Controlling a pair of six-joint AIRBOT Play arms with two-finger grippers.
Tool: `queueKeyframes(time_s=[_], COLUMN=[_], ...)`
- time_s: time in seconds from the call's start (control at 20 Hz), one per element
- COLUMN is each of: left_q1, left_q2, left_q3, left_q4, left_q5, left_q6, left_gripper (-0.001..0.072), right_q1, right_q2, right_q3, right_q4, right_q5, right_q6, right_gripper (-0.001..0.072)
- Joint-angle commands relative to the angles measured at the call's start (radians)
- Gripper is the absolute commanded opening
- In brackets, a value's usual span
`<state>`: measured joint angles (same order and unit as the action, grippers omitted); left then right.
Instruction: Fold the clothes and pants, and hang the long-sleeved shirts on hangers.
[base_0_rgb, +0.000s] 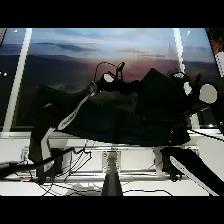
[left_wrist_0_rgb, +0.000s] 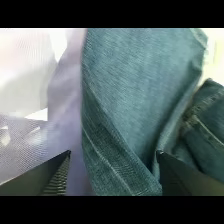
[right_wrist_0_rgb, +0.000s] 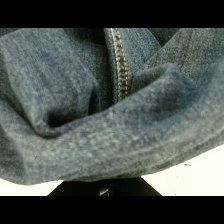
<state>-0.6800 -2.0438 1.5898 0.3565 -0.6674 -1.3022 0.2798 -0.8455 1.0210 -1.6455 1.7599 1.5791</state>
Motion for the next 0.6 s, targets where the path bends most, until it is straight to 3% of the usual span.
queueKeyframes(time_s=[0.0,0.1,0.2,0.25,0.4,0.55], left_q1=[0.000,0.000,0.006,0.014,0.063,0.131], left_q2=[-0.112,-0.143,-0.143,-0.142,-0.119,-0.029], left_q3=[0.159,0.209,0.214,0.214,0.217,0.217], left_q4=[0.103,0.103,0.104,0.103,0.109,0.218], left_q5=[-0.051,-0.020,0.030,0.038,0.019,-0.008], left_q6=[-0.100,-0.109,-0.108,-0.108,-0.103,-0.054], left_gripper=[0.0490,0.0333,0.0057,0.0027,0.0026,0.0026], right_q1=[0.001,0.001,0.001,0.001,0.001,0.000], right_q2=[0.001,0.001,0.001,0.001,0.001,0.001], right_q3=[-0.001,-0.001,-0.001,-0.001,-0.001,-0.001], right_q4=[0.000,0.000,-0.001,-0.001,-0.020,-0.080], right_q5=[-0.006,-0.026,-0.031,-0.032,-0.081,-0.303], right_q6=[-0.001,-0.002,-0.002,-0.002,-0.003,-0.002], right_gripper=[0.0035,0.0035,0.0035,0.0035,0.0035,0.0035])
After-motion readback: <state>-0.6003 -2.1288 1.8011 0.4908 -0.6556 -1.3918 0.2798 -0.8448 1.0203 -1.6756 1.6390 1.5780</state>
